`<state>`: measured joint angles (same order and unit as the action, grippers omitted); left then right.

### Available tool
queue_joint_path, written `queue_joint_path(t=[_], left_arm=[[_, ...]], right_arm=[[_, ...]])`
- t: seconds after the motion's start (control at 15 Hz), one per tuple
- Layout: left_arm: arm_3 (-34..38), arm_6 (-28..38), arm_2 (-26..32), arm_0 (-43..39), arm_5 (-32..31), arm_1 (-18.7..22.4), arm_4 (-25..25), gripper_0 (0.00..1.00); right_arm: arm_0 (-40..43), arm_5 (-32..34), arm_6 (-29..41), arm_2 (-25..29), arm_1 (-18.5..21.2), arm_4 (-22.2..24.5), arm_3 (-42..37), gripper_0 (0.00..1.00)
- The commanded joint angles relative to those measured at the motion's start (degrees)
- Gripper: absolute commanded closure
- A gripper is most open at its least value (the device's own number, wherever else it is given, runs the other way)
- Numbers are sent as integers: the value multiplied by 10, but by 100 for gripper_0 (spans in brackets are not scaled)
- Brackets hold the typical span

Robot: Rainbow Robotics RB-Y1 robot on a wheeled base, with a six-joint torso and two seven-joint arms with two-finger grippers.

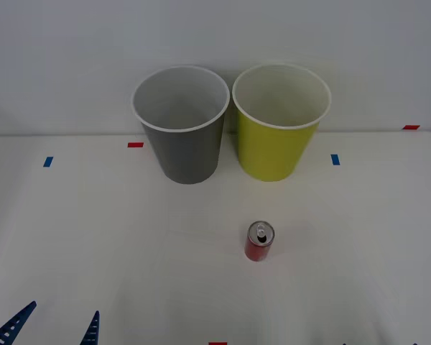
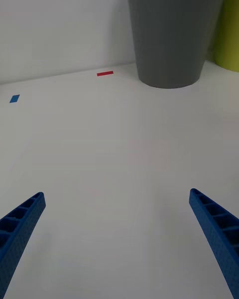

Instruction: Put cans in the gray bin and PET bottles in the light green bin.

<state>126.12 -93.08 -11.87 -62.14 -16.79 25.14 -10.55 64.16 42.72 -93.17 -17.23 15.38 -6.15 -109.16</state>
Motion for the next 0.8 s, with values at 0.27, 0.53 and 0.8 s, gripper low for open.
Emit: queue_joint_path(t=[0.27,0.53,0.8], left_arm=[[0,0,0,0,0,0,0,0],[0,0,0,0,0,0,0,0],[0,0,0,0,0,0,0,0]], right_arm=[[0,0,0,0,0,0,0,0],[0,0,0,0,0,0,0,0],[0,0,0,0,0,0,0,0]])
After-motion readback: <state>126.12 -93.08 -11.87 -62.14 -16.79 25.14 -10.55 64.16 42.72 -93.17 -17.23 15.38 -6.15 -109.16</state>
